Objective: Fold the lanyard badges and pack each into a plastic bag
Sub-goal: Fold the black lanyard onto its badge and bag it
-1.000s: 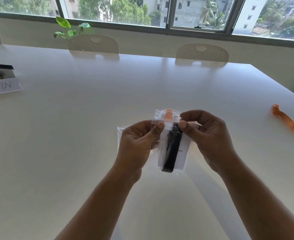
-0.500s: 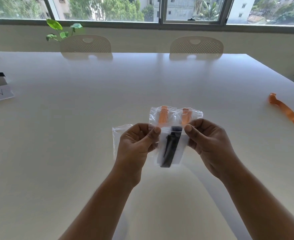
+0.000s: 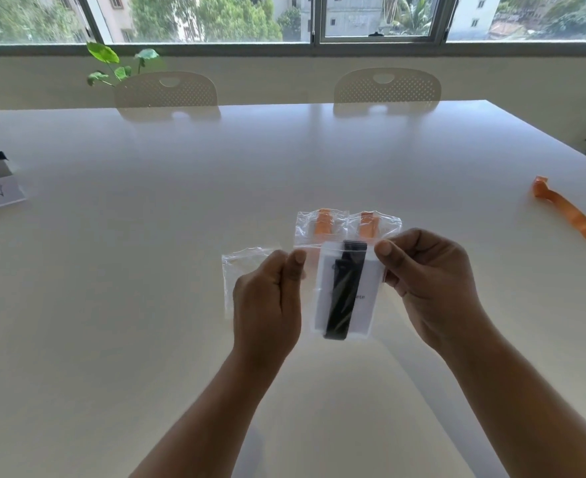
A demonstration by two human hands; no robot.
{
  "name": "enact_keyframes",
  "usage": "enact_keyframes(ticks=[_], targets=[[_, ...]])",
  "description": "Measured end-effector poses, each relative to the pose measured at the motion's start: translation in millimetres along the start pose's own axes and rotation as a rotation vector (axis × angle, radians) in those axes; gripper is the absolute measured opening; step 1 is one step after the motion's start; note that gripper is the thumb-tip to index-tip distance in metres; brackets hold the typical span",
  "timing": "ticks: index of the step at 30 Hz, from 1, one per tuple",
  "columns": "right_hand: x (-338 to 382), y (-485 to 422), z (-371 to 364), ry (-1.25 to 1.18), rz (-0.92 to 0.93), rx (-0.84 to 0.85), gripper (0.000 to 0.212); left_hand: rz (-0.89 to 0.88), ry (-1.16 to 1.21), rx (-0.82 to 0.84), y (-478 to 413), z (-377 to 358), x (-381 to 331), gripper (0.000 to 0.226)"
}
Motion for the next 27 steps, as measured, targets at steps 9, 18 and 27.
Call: enact_keyframes(ticks=[9, 18, 27], targets=[[-2.0, 4.5, -0.2, -0.017, -0.034, -0.038, 0.040, 0.159, 0.112, 0.209, -13.4, -4.7, 11.0, 0.074], [-20.1, 11.2, -4.7, -0.022, -0.225, 0.022, 0.022, 0.440, 0.555, 0.310, -0.8, -20.5, 11.6, 0.014], [-35.0, 17.4, -3.3, -0.034, -0.345, 0.032, 0.021, 0.533, 0.537, 0.307, 1.9, -24.3, 21.9, 0.021]])
Point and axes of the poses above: each hand's wrist, its own y-axis away from the middle knuckle, its own z-axis out of the back of the hand, x = y × z, the point moved 8 cm from there along -y, towards the middle knuckle, and after that the axes turned 15 degrees about z, right-handed, at the moved point
